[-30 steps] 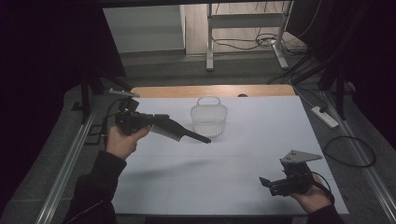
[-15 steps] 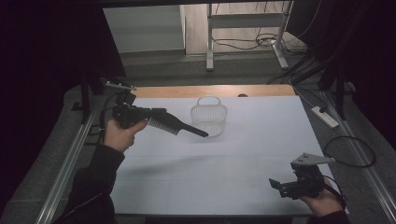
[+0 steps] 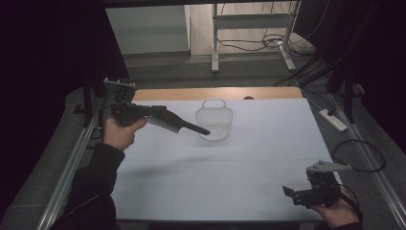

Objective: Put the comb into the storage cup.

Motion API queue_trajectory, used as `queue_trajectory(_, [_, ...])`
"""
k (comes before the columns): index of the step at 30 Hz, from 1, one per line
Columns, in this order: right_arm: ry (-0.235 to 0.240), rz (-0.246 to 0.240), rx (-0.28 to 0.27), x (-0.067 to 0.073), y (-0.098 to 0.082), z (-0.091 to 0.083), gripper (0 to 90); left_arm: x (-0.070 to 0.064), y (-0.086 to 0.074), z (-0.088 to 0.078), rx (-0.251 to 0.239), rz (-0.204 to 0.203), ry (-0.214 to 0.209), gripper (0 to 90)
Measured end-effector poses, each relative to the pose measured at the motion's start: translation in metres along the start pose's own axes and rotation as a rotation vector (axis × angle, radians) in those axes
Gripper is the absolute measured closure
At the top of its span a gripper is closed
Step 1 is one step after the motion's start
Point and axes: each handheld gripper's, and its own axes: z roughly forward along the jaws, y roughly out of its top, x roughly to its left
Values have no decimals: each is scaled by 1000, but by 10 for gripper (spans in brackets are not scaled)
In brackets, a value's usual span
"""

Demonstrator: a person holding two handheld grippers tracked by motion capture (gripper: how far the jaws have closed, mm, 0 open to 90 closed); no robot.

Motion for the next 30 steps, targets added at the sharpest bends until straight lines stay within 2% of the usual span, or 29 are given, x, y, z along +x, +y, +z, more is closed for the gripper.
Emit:
queue_trajectory(8, [-4, 12, 1, -1, -4, -6, 0, 3, 10, -1, -1, -8, 23, 837])
queue_trajectory(12, [-10, 2, -3, 0, -5, -7, 0, 2, 15, 1, 0, -5, 30, 837])
queue_trajectory(30, [-12, -2, -7, 0, -5, -7, 0, 6, 34, 22, 0, -11, 46, 837])
